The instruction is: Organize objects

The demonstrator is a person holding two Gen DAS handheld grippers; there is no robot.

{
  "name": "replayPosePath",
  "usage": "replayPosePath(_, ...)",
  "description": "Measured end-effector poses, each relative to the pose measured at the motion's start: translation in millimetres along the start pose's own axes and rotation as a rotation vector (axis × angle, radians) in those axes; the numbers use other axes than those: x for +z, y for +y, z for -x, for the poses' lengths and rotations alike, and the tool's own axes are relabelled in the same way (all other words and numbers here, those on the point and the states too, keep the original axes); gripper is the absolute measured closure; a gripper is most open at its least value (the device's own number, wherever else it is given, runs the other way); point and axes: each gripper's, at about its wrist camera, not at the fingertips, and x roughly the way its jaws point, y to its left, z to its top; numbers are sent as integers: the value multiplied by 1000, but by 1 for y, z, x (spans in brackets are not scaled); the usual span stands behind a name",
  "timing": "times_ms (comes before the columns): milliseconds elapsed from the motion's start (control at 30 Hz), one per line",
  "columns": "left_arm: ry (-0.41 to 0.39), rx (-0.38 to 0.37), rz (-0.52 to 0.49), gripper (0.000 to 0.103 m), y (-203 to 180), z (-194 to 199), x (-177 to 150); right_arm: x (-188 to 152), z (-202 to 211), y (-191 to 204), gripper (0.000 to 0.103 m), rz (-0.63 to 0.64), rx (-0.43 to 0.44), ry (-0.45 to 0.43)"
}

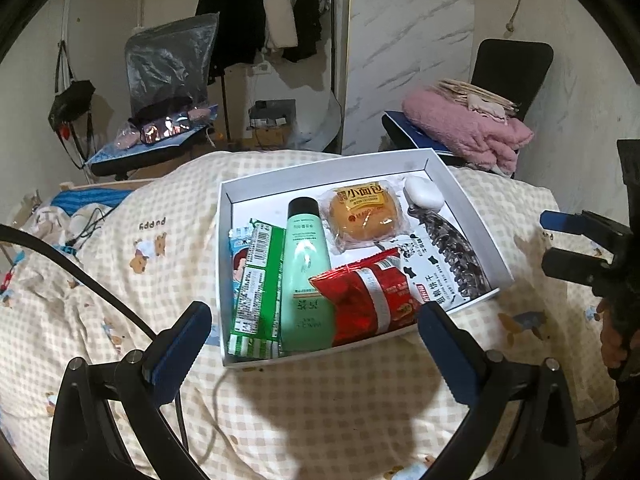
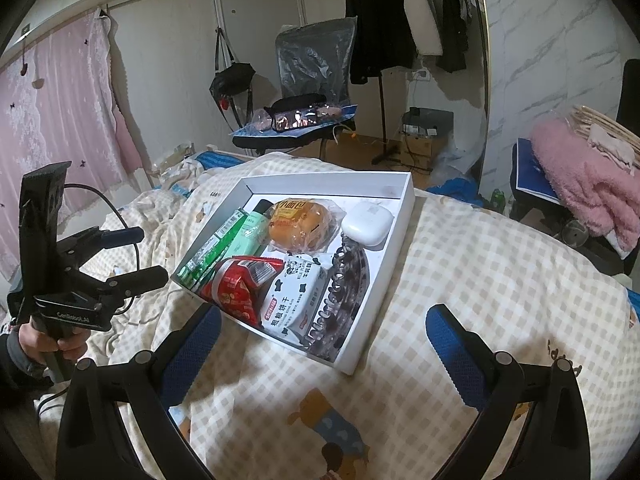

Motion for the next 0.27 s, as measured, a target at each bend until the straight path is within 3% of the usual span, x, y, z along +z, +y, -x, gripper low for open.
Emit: replayPosePath(267,-15,-85,36,0,4,4,1,0,1,-3,0,-18,8,-1)
